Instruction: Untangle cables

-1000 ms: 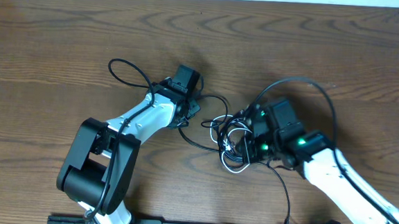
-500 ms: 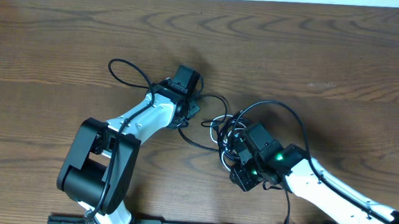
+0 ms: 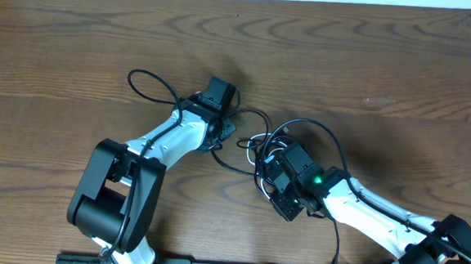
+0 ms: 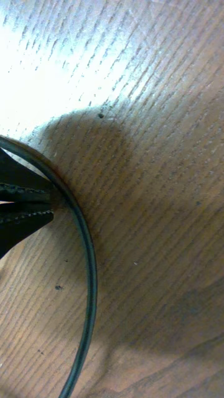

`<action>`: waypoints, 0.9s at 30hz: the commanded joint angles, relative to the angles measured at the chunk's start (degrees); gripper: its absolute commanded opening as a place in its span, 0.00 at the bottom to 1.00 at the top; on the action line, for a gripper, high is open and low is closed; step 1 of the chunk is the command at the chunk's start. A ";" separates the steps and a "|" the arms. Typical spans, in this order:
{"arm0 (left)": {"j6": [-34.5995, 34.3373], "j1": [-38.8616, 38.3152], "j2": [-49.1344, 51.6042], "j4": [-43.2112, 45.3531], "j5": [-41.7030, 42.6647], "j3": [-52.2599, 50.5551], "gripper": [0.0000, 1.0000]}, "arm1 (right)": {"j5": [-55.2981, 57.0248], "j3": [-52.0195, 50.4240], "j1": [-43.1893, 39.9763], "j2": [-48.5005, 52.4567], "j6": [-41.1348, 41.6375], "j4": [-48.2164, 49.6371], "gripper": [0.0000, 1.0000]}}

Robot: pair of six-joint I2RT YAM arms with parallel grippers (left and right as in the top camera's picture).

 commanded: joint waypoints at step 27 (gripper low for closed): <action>-0.72 0.24 -0.20 -0.35 -0.94 0.22 0.08 | -18.62 -1.27 0.13 7.80 -11.26 7.63 0.01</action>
